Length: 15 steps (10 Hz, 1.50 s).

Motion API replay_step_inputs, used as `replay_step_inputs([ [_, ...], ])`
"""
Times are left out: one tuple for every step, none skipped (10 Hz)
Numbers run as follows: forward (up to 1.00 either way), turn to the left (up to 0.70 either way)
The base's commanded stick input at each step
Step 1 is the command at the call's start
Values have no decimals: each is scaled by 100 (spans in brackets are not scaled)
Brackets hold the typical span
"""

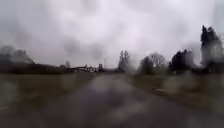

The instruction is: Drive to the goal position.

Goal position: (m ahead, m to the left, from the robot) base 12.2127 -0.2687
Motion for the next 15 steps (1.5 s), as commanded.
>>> replay_step_inputs([
  [100,0],
  [100,0],
  [100,0],
  [100,0],
  [100,0],
  [100,0],
  [100,0],
  [100,33],
  [100,40],
  [100,40],
  [100,40],
  [100,40],
  [100,10],
  [100,0],
  [100,0],
])
